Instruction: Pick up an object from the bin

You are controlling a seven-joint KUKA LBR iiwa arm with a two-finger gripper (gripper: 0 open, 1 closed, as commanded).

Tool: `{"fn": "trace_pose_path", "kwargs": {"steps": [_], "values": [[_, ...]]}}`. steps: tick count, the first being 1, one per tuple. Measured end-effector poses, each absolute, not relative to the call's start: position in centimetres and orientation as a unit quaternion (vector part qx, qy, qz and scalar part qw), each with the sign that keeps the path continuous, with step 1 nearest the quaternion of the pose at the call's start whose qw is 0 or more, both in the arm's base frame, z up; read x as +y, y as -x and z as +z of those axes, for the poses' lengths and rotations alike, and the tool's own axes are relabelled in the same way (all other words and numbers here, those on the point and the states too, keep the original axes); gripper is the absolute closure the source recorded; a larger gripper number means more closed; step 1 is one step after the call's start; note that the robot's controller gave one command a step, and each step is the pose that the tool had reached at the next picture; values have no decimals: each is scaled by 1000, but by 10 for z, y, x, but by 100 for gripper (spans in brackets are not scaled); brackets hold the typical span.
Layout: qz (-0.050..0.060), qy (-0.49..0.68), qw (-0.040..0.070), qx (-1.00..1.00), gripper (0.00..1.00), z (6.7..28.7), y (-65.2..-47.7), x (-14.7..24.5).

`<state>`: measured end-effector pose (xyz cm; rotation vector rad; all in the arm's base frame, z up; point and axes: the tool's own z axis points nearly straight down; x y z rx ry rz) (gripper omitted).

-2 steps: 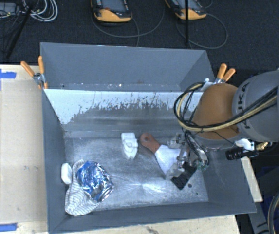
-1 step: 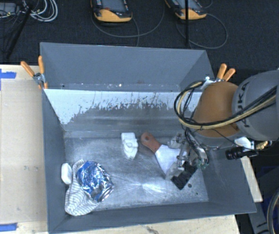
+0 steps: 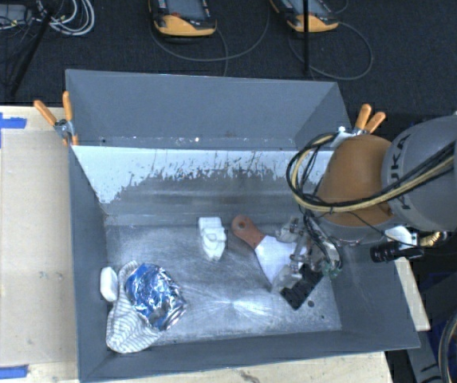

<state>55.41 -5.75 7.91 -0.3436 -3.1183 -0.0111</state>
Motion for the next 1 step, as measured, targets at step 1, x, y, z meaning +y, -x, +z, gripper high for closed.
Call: {"fn": "trace_pose_path", "kwargs": {"steps": [1], "values": [[0,119,-1,-993,100,222,-564,-70]]}}
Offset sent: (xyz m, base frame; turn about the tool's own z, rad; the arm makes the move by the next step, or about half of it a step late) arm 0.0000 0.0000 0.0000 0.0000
